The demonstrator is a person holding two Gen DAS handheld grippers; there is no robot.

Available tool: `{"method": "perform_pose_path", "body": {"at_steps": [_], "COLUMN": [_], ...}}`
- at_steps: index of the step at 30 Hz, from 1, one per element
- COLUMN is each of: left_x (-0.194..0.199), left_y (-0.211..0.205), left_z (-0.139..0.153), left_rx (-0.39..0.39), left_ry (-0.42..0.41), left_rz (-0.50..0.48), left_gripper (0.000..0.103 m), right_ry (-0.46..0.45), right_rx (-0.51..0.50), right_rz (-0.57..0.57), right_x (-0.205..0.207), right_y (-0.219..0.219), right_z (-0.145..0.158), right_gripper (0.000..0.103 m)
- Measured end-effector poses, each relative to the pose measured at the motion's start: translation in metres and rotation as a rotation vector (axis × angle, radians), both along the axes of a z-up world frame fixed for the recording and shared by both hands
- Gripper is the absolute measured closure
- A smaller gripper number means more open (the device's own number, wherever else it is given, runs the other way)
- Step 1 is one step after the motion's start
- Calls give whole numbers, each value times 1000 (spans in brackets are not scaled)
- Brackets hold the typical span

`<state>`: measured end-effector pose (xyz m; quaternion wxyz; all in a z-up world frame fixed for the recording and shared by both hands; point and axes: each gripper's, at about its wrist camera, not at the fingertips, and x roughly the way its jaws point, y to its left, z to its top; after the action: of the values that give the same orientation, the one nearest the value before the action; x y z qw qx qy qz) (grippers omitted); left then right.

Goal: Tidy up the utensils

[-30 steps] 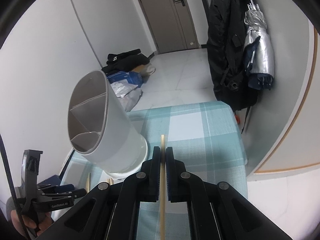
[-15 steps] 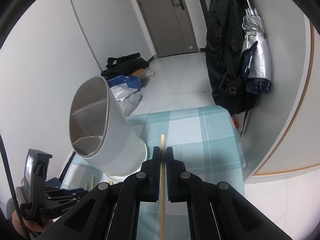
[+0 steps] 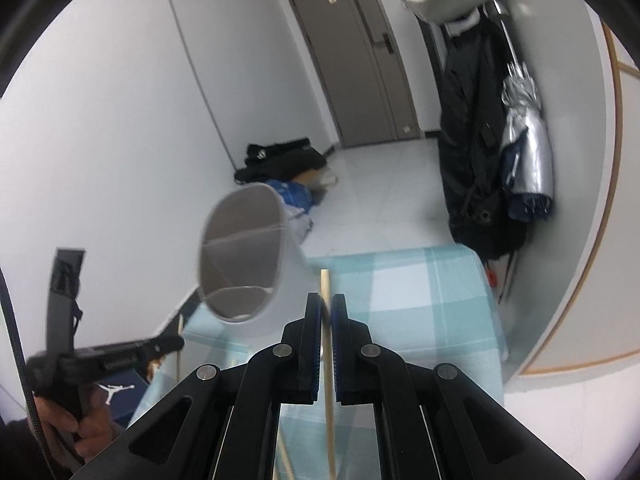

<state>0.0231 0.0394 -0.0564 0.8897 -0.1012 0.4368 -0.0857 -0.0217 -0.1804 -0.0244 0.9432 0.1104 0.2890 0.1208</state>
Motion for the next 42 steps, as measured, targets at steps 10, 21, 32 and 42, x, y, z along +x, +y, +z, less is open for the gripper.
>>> {"method": "perform_pose_path", "body": {"at_steps": [10, 21, 32, 42], "left_x": [-23, -23, -17, 10], "left_y": [-12, -23, -42, 1], "left_z": [39, 56, 91, 64], "left_rx": [-25, -19, -65, -97], "left_ry": [-125, -107, -126, -33], "left_rz": [-75, -144, -252, -169], "left_gripper": [101, 103, 103, 96], "right_ry": [-87, -123, -148, -109], "right_rx": [-56, -27, -3, 2], "right_rz": [51, 44, 67, 52], "right_x": [-29, -20, -10, -4], "right_y": [41, 43, 40, 24], "right_z": [9, 23, 39, 33], "right_gripper": [99, 100, 100, 100]}}
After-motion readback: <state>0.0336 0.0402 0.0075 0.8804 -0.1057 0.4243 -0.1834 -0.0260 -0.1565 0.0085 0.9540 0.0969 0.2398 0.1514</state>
